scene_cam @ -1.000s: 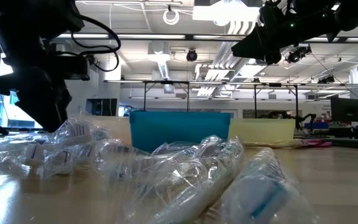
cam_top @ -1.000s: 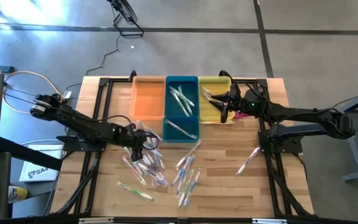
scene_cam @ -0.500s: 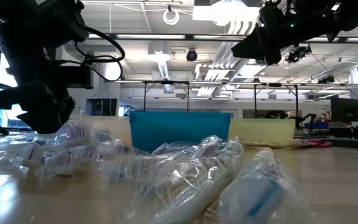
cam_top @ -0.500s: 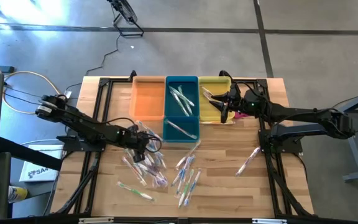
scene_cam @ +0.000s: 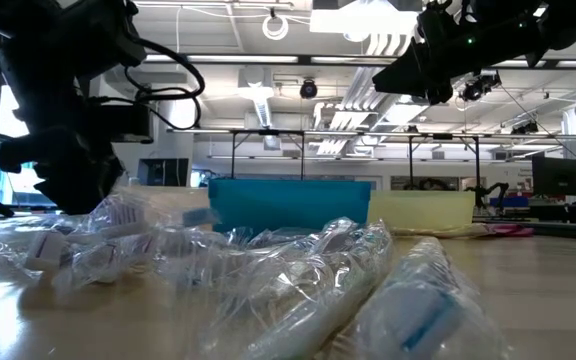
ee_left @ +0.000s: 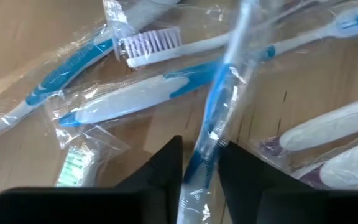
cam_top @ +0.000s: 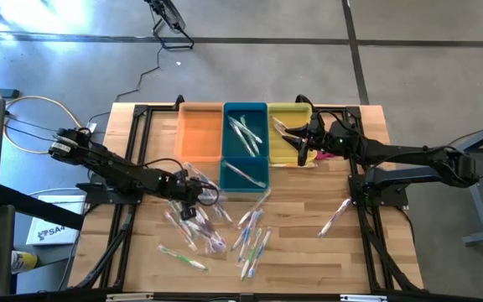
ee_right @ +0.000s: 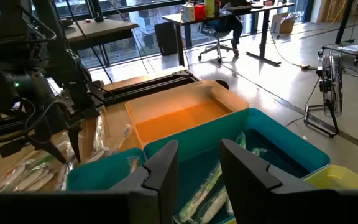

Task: Pick & Place Toothbrushes
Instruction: Put the blue toothbrush into the orange bin

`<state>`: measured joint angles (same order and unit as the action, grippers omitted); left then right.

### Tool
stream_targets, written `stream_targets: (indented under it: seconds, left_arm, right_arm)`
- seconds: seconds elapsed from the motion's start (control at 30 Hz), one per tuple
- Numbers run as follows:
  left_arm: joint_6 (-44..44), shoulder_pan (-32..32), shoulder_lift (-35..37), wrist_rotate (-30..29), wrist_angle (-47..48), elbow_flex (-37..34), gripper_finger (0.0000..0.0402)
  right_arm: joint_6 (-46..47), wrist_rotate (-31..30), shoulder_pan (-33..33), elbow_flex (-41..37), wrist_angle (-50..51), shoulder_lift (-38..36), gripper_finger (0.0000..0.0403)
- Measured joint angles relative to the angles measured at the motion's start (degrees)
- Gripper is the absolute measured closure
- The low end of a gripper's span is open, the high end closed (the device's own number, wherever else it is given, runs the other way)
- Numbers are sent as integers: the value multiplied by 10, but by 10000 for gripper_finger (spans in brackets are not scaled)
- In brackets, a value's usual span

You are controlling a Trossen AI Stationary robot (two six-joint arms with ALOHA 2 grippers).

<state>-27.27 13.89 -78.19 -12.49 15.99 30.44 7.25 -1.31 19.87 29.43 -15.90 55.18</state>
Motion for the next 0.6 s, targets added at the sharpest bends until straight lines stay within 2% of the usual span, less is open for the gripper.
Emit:
stream_targets:
  seconds: [0.23,0.6]
  left_arm:
    - [0,0,0,13,1,0,342]
    - [2,0,6,26,2,-1,351]
  right_arm:
    - [0,0,0,0,0,0,292]
    - [0,0,0,0,0,0,292]
